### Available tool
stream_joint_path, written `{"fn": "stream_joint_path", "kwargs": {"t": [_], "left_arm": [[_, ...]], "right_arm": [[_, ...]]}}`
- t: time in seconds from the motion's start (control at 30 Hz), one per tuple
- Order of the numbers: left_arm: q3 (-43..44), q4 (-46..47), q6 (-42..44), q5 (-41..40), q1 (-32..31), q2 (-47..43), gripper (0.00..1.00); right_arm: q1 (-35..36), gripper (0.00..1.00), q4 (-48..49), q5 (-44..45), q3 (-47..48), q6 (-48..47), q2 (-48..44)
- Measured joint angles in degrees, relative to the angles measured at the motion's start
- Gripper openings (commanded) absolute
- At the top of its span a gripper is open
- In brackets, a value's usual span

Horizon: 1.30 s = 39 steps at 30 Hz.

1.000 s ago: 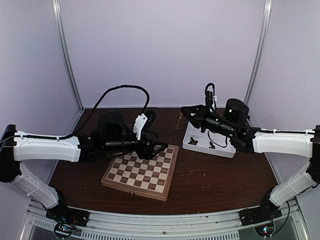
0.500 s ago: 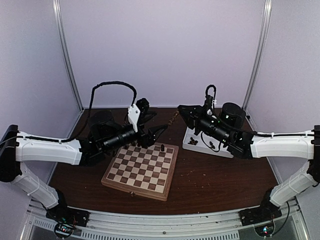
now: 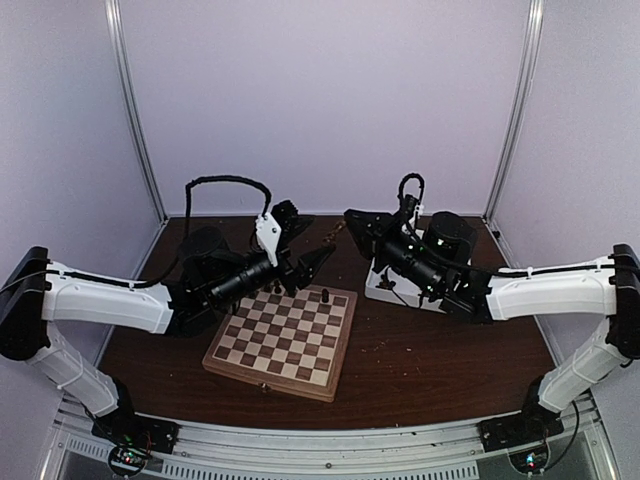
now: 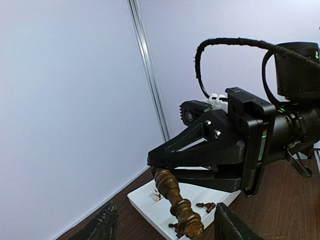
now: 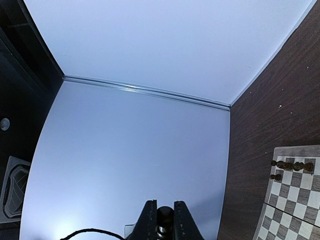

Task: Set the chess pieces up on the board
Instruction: Place the chess piece on the chessboard.

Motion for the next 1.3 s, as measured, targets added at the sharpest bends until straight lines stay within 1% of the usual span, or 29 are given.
{"fn": "stream_joint_path", "kwargs": {"t": [0.13, 0.23, 0.33, 0.37, 0.5, 0.53, 0.67, 0.77, 0.97, 1.07, 1.17, 1.23, 1.3], "left_arm": [[-0.09, 0.31, 0.79, 0.57, 0.0, 0.15, 0.6], [-0.09, 0.31, 1.27, 0.68, 0.0, 0.15, 0.5], [-0.11, 0.31, 1.66, 0.61, 0.0, 0.15, 0.39], [-0.11, 0.31, 1.84, 0.37, 0.0, 0.15, 0.36], [-0.11, 0.31, 2.16, -0.83, 0.0, 0.15, 0.32], [-0.11, 0.28, 2.16, -1.01, 0.0, 0.15, 0.28], [-0.11, 0.28, 2.21, -1.46, 0.0, 0.15, 0.07], [-0.11, 0.24, 2.38, -2.19, 0.04, 0.17, 0.0], [-0.11, 0.24, 2.05, -4.37, 0.0, 0.15, 0.0], [-0.11, -1.36, 1.07, -6.51, 0.0, -0.31, 0.0], [-0.02, -6.73, -0.11, -9.25, 0.0, -2.08, 0.0], [0.22, -12.37, -0.68, -10.49, 0.0, -3.89, 0.0], [1.68, -21.4, -1.97, -11.93, 0.0, -5.84, 0.0]], "right_arm": [[0.76, 0.02, 1.22, 1.11, 0.81, 0.22, 0.72], [1.07, 0.02, 1.81, 1.53, 1.55, 0.2, 1.22], [1.36, 0.02, 2.36, 1.9, 2.01, 0.22, 1.77], [1.46, 0.02, 2.49, 2.05, 2.12, 0.22, 1.97], [1.77, 0.01, 3.06, 2.34, 2.27, 0.35, 2.71], [1.79, 0.01, 3.21, 2.4, 2.27, 0.39, 2.84], [1.81, 0.01, 3.93, 2.67, 2.27, 0.44, 3.37], [1.81, 0.01, 4.31, 2.95, 2.27, 0.44, 3.56], [1.92, 0.01, 4.7, 3.52, 2.27, 0.24, 3.56], [1.44, 0.01, 4.55, 4.31, 1.18, -0.92, 2.75], [0.15, 0.0, 2.29, 4.46, -1.68, -3.54, -0.52], [-1.62, 0.0, -1.77, 4.5, -3.08, -6.78, -4.04], [-2.89, 0.0, -7.06, 4.92, -3.63, -11.19, -8.31]]}}
